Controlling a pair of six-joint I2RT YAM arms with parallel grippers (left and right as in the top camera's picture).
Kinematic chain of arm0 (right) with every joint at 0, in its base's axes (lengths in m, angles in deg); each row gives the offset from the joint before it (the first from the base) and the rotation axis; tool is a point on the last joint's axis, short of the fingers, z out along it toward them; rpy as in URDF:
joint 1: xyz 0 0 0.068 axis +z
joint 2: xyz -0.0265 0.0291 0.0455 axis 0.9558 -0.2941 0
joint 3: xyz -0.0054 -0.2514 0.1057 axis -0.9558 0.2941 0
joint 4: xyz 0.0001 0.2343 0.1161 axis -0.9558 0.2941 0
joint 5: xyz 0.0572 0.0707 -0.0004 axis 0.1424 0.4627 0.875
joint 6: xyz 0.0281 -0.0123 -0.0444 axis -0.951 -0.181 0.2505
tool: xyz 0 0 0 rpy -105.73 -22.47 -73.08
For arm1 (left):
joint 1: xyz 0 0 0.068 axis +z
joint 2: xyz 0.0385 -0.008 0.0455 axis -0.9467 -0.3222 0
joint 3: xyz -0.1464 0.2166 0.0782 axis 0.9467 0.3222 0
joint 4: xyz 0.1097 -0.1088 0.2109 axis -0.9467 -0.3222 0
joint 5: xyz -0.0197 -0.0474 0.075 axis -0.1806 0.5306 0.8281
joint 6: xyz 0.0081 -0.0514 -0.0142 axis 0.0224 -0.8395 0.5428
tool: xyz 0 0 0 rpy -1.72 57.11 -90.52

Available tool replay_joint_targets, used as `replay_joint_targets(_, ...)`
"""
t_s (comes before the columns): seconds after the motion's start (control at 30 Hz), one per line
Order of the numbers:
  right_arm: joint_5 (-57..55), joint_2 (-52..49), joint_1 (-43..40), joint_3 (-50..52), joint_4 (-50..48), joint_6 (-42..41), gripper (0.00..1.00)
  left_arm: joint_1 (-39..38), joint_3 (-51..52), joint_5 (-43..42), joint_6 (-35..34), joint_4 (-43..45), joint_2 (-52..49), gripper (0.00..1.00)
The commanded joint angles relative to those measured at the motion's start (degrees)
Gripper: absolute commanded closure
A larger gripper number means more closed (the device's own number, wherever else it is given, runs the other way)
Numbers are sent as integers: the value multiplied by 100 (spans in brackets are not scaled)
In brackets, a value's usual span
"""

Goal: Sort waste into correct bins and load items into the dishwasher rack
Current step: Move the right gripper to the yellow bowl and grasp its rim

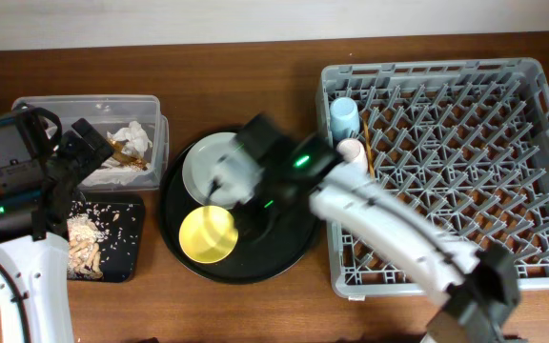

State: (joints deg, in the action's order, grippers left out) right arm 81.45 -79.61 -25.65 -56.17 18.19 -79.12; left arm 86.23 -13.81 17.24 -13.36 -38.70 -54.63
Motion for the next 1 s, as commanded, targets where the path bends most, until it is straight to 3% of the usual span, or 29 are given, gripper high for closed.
replay_joint_targets(0.0, -721, -382, 835, 59, -476, -76, 58, 31, -59, -42, -15, -7, 31, 1)
replay_joint_targets(0.2, -1843, -918, 1526, 59, -1034, -76, 54, 31, -59, -42, -15, -7, 31, 1)
replay_joint_targets(0.63, -1882, -1910, 1569, 59, -1657, -74, 53, 31, -59, -39, -15, -7, 31, 1)
replay_joint_targets(0.7, -1880, -1993, 1569, 63, -1663, -76, 59, 31, -59, -42, -15, -7, 31, 1)
replay_joint_targets(0.83, -1880, -2020, 1569, 63, -1644, -76, 83, 31, -59, -42, -15, -7, 31, 1)
replay_joint_targets(0.93, -1878, -1899, 1556, -2, -1486, -76, 89, 31, -59, -42, -15, -7, 31, 1)
replay_joint_targets(0.97, -1871, -1805, 1534, -125, -1255, -79, 95, 31, -59, -42, -15, -7, 31, 1)
